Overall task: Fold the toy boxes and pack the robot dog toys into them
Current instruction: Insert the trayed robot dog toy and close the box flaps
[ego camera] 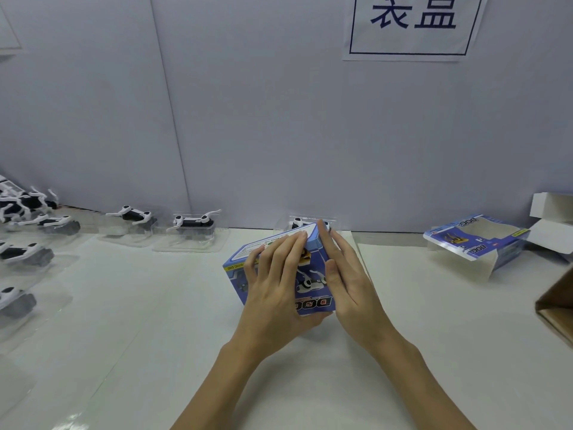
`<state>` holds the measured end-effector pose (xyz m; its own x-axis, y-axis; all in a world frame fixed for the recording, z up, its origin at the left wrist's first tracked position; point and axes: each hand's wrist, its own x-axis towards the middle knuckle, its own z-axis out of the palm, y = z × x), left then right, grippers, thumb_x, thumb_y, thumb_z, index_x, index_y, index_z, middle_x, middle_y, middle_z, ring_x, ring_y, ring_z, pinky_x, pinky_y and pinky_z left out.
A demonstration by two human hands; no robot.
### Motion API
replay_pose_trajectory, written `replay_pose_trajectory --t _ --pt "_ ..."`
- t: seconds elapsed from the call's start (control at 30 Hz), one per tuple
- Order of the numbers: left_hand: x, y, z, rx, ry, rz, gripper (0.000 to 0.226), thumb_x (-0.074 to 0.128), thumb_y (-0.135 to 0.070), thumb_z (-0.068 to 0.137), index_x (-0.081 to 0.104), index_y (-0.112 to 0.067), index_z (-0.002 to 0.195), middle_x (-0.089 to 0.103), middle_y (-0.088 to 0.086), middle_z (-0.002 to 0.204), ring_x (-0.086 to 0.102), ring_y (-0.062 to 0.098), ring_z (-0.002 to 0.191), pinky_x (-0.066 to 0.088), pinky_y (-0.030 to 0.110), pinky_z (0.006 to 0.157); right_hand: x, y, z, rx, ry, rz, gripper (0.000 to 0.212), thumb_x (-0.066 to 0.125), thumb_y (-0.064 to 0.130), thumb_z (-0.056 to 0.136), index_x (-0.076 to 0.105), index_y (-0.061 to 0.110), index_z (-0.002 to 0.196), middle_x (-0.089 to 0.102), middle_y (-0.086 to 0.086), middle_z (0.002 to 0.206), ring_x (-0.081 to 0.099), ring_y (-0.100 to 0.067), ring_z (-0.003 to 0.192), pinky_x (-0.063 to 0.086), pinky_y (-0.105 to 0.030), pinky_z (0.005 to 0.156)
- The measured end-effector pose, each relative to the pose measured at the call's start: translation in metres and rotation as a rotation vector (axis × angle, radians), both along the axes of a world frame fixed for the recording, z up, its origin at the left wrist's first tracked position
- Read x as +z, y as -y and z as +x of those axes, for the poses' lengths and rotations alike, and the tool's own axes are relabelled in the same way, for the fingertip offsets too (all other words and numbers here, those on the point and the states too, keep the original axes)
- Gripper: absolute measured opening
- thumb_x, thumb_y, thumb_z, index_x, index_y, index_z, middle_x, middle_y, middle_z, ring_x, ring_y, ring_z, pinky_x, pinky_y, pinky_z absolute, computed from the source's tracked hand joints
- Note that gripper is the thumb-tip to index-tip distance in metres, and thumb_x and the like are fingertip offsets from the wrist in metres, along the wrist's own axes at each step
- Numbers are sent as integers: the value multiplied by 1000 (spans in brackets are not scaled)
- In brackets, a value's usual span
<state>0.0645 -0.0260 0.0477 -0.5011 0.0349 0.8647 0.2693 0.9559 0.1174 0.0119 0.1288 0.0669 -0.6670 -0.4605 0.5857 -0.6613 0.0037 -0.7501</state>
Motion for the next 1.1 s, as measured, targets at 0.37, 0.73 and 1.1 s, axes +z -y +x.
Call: replay_pose_trajectory --t 0.37,0.73,1.1 --pt "13 -1 7 1 -50 276 116 78 -72 68 33 -9 155 47 2 152 46 20 133 34 37 111 2 -2 2 30 44 -164 49 57 26 101 55 46 145 47 12 151 32 -15 151 63 -28 79" --pt "14 -2 6 -15 -31 281 116 84 -66 67 39 -2 153 49 5 152 48 22 133 38 44 111 4 0 7 40 150 -245 47 57 23 97 57 26 144 52 7 146 39 -13 147 63 -27 80" --pt "13 0 8 -3 -70 256 113 77 -71 72 34 -8 155 46 4 155 49 24 135 41 49 109 0 -1 2 24 56 -134 54 60 29 96 50 36 149 44 12 150 30 -18 152 63 -27 83"
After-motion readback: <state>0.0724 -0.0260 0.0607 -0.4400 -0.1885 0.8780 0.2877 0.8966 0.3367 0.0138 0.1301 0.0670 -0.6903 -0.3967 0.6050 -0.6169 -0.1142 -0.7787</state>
